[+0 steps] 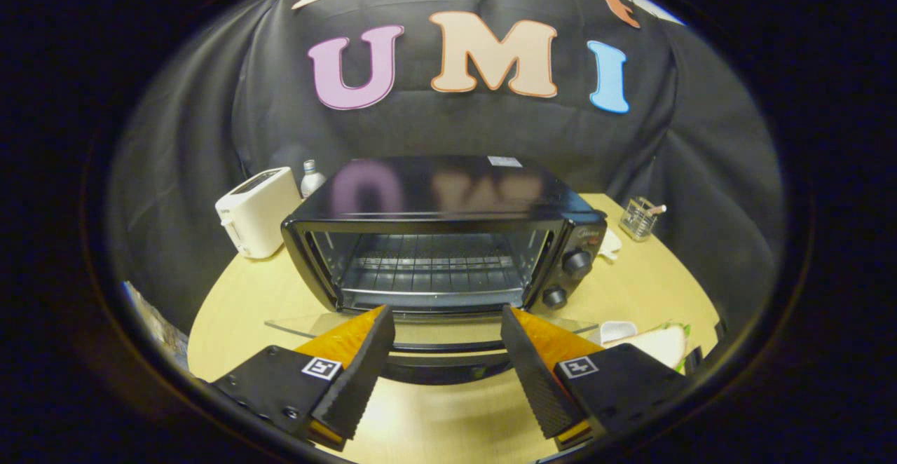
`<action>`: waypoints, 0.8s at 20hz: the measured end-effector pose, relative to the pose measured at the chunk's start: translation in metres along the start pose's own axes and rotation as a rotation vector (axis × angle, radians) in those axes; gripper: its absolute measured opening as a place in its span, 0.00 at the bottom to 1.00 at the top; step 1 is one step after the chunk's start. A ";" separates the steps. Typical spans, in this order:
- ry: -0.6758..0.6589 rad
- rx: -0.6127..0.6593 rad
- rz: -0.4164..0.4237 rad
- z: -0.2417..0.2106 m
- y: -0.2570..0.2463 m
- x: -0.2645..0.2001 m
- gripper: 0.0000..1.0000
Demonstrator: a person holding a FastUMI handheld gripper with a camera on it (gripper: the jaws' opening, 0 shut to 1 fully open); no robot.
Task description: Open the toaster oven, put the food inside, and close the toaster oven door.
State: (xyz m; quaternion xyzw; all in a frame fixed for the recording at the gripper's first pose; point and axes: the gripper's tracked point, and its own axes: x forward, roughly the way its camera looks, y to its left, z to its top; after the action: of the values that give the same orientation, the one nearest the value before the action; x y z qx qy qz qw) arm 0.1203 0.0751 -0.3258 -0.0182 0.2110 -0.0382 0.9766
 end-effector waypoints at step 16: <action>0.152 0.024 0.025 -0.106 0.007 0.044 0.89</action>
State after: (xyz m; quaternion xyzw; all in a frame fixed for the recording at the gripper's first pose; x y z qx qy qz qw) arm 0.1175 0.0759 -0.4407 -0.0009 0.2842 -0.0297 0.9583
